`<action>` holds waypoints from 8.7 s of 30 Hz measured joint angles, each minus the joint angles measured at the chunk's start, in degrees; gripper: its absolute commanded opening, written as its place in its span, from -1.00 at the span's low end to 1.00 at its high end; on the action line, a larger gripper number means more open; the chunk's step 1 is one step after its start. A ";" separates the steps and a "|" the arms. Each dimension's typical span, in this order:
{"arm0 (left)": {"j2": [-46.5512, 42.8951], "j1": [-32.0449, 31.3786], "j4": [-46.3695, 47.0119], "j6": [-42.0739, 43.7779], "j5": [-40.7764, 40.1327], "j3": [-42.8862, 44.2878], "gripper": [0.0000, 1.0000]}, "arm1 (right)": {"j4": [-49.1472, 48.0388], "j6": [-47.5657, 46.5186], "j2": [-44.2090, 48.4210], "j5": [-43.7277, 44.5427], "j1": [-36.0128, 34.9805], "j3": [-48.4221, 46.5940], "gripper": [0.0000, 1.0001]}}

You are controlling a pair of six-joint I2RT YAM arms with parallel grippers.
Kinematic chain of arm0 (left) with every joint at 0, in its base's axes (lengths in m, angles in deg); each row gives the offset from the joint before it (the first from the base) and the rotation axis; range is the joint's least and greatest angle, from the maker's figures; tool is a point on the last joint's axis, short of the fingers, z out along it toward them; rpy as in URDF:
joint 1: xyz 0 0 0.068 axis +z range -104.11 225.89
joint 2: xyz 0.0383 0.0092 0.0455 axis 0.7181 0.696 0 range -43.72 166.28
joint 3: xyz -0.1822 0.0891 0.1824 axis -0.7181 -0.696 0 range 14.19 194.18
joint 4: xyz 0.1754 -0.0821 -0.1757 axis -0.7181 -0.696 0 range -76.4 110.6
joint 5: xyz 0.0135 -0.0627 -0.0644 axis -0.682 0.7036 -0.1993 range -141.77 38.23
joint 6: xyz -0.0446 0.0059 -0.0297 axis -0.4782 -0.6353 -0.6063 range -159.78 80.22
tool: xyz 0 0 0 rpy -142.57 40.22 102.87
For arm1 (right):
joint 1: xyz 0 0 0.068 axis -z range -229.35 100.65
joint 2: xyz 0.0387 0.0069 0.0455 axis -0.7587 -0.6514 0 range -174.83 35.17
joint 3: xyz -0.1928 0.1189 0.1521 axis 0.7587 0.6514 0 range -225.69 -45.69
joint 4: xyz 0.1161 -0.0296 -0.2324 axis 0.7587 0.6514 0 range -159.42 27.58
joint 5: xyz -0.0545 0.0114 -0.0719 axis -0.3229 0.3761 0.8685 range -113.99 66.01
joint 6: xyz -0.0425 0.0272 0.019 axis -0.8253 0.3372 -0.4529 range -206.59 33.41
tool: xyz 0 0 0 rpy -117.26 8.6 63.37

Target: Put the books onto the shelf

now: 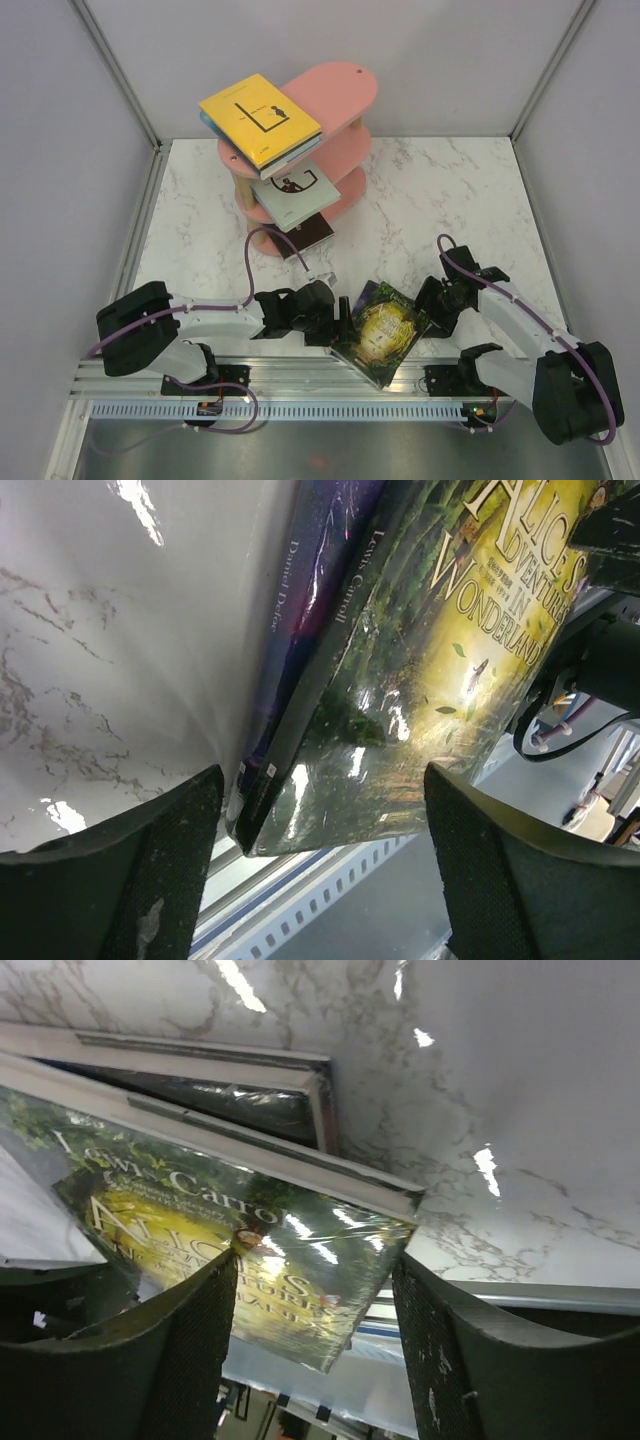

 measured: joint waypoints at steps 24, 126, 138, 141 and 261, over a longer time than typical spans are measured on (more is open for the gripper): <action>-2.73 0.26 10.19 -0.70 2.38 -7.72 -0.95 | -13.03 5.11 -1.40 -9.03 -5.95 3.67 -0.57; -59.52 -2.40 -27.08 -15.54 -28.61 0.26 0.61 | -23.93 9.86 4.22 -8.81 -10.29 -15.74 -1.00; -63.73 -2.40 -32.24 -15.52 -30.16 0.22 0.63 | -43.98 9.90 -24.37 -18.18 -10.23 -24.26 -1.00; -64.54 -2.40 -33.18 -15.52 -30.21 0.15 0.63 | -45.75 8.66 -29.24 -19.89 -10.36 -26.86 -1.00; -68.04 -2.40 -48.30 -15.50 -32.83 0.87 0.48 | -47.25 11.63 -48.41 -5.18 -14.16 -33.62 -0.80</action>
